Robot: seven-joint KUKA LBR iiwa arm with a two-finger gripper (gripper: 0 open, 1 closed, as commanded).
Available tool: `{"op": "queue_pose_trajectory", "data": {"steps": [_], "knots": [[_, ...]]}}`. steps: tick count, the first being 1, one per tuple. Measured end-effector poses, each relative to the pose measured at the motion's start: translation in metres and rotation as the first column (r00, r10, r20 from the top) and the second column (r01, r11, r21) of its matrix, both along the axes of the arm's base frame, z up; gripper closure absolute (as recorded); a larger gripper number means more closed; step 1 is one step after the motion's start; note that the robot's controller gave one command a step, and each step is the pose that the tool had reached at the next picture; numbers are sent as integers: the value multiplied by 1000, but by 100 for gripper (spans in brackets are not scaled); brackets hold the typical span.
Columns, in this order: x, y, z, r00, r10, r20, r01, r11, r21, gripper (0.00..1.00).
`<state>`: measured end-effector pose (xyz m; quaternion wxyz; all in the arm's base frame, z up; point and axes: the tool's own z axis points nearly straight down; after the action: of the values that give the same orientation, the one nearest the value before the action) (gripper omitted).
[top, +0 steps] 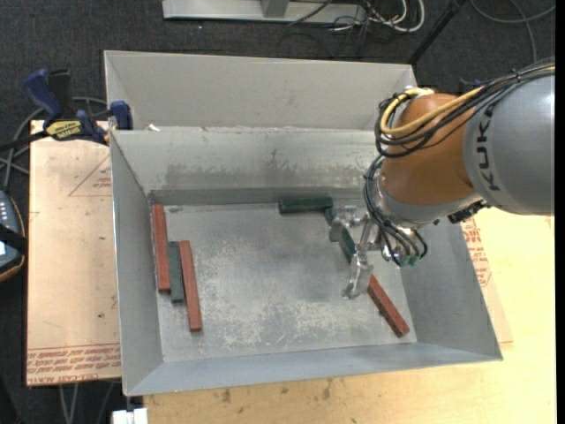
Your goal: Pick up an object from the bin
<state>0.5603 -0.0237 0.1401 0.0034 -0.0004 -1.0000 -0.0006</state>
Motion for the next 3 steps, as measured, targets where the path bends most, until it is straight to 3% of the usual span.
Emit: {"op": "queue_pose_trajectory", "data": {"steps": [1,2,3], "knots": [[9,-53,-64,1000,-23,4,23,1000,-2,0],[25,-111,-70,992,-127,13,127,992,-2,0],[25,-109,-69,992,-122,13,122,993,-1,100]]}}
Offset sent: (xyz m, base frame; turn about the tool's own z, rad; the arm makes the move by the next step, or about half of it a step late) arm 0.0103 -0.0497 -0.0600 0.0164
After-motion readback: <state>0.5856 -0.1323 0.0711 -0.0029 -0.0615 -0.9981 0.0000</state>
